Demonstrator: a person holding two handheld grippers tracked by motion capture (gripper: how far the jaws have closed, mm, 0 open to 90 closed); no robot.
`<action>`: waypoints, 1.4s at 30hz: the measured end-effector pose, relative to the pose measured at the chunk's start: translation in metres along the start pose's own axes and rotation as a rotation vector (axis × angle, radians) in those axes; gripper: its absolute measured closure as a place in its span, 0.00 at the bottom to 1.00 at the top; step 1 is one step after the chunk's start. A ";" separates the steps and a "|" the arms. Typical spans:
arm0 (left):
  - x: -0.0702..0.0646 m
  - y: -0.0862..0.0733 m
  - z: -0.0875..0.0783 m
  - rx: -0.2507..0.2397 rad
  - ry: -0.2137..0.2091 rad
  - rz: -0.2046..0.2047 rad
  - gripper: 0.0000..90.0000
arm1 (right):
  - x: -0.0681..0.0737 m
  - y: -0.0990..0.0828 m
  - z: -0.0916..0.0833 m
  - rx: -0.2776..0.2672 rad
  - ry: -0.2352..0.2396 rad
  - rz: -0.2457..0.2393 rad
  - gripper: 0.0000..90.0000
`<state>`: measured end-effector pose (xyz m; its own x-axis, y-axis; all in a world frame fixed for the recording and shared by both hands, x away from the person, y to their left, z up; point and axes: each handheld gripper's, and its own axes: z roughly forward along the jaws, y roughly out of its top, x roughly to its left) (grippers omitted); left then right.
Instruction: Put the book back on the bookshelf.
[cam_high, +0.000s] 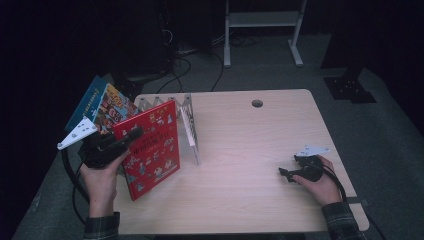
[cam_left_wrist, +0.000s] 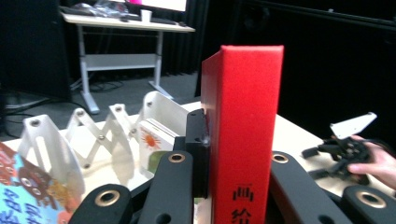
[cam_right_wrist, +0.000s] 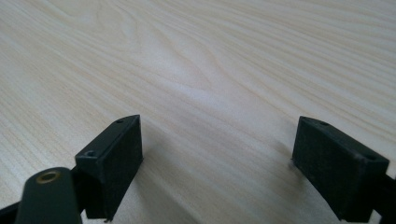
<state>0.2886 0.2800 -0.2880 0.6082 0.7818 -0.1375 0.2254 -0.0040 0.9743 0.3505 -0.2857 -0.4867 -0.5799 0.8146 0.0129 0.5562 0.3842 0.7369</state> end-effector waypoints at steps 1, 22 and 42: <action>0.000 0.000 0.001 -0.004 0.021 -0.006 0.88 | 0.000 0.000 0.000 0.000 0.000 0.000 0.17; 0.016 -0.005 0.020 -0.004 0.226 0.003 0.88 | -0.001 0.000 0.000 -0.001 -0.002 0.000 0.17; 0.034 -0.004 0.056 -0.015 0.301 0.004 0.88 | -0.001 0.000 0.000 -0.001 -0.002 -0.001 0.17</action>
<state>0.3510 0.2718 -0.3060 0.3556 0.9315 -0.0763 0.2107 -0.0003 0.9776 0.3518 -0.2865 -0.4868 -0.5789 0.8153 0.0105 0.5550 0.3846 0.7376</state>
